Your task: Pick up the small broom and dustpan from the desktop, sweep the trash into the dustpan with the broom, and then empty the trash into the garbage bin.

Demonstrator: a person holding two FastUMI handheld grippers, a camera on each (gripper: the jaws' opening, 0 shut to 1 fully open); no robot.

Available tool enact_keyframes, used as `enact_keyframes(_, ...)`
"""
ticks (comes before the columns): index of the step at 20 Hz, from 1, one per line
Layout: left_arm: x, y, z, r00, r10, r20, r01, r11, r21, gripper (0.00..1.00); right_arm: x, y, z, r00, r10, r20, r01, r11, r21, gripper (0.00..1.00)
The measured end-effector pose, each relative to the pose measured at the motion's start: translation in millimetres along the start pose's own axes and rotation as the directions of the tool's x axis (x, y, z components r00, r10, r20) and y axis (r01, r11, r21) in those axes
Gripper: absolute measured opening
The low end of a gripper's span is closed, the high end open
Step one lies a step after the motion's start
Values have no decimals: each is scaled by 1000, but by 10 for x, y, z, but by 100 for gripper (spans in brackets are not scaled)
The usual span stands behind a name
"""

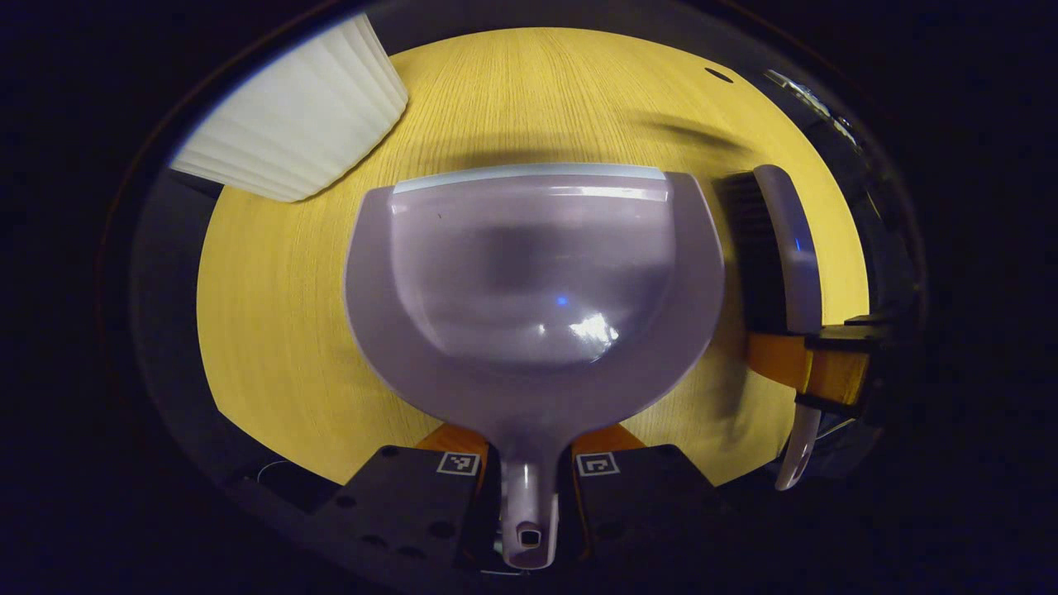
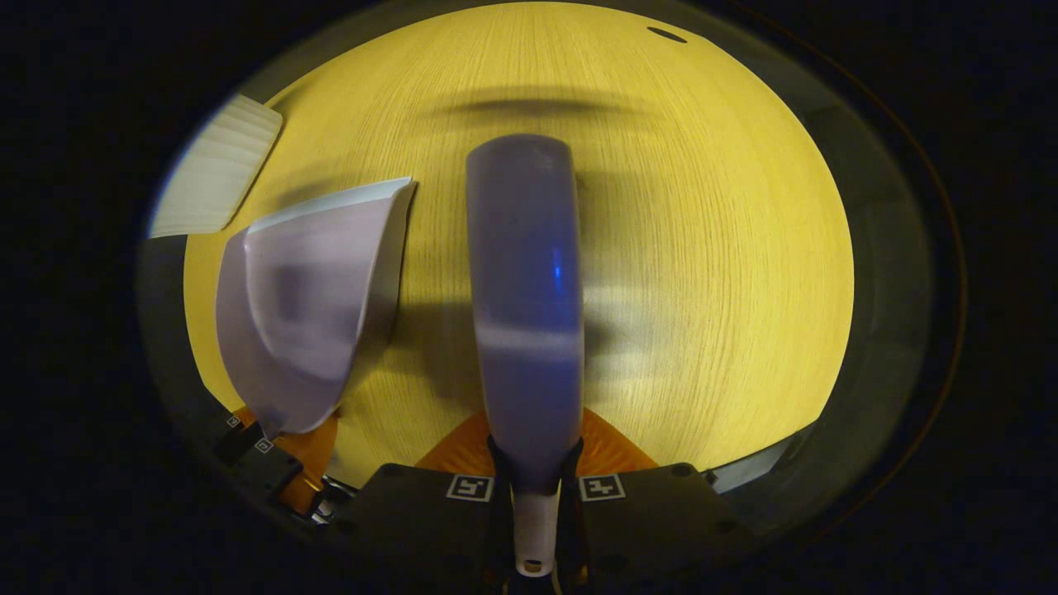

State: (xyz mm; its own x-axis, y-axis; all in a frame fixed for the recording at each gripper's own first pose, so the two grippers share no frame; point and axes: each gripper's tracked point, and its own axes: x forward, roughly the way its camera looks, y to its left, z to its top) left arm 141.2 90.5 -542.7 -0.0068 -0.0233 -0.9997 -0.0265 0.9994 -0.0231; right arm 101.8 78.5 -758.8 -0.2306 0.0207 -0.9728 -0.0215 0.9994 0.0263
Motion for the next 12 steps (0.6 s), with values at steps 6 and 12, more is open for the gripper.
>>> enact_keyframes(6,30,6,-12,999,-10,-54,11,1000,24,29,-51,20,-59,1000,-7,-27,7,1000,-5,28)
enact_keyframes(12,32,-35,-90,993,-28,-115,32,999,32,61,-74,17,-77,999,-14,-41,13,1000,-15,42)
